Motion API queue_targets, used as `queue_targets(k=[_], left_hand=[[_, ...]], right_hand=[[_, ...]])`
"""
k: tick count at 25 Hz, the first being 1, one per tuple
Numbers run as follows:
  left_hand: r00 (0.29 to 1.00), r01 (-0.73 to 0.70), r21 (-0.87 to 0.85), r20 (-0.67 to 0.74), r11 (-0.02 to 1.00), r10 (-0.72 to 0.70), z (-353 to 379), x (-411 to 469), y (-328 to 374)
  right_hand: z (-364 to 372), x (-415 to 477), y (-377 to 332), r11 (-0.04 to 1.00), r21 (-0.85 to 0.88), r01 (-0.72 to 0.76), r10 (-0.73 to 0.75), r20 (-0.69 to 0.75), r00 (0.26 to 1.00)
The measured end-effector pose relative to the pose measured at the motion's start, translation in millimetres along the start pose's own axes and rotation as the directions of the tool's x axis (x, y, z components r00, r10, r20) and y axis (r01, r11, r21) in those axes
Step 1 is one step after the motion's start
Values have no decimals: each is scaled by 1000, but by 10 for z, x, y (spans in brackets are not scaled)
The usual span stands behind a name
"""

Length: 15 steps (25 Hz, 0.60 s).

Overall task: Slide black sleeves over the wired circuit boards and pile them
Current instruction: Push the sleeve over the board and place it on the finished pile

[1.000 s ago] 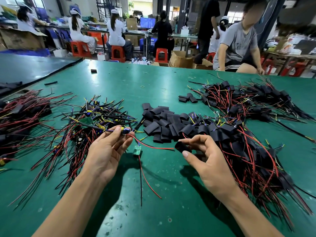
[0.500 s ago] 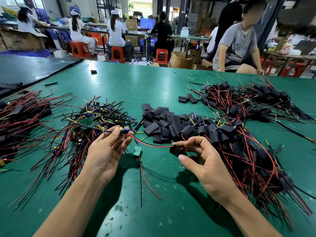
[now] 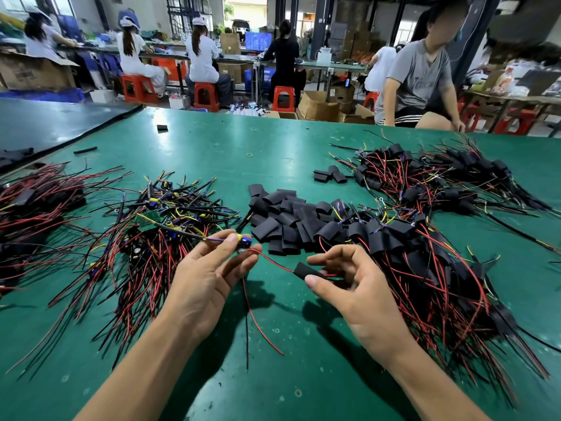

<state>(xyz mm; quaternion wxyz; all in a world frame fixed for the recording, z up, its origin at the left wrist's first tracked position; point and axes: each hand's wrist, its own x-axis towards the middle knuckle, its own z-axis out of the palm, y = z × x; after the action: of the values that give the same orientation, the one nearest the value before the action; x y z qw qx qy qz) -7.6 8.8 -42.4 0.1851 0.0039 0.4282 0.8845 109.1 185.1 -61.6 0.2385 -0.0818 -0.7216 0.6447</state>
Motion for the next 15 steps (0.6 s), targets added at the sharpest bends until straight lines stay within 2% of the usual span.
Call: queue_targets(k=[3,7,11,15], left_hand=[[995,95,-64,33,993,-93,51,-50,-62],[966,259,-128,32,957,-257,105,-143,-103],[937,348,-143,87,927,-338,189,-242,-141],[933,360,-233,88,903,-349,230,-257,-136]], right_hand=[[34,13,3,977,212,-12,30,-81,996],[102,21,-33,885,463,-45,109,-113,988],[80,33,-135,713,695,-88,210,-93,973],[79,32,-176,548,822,-154,267,2,964]])
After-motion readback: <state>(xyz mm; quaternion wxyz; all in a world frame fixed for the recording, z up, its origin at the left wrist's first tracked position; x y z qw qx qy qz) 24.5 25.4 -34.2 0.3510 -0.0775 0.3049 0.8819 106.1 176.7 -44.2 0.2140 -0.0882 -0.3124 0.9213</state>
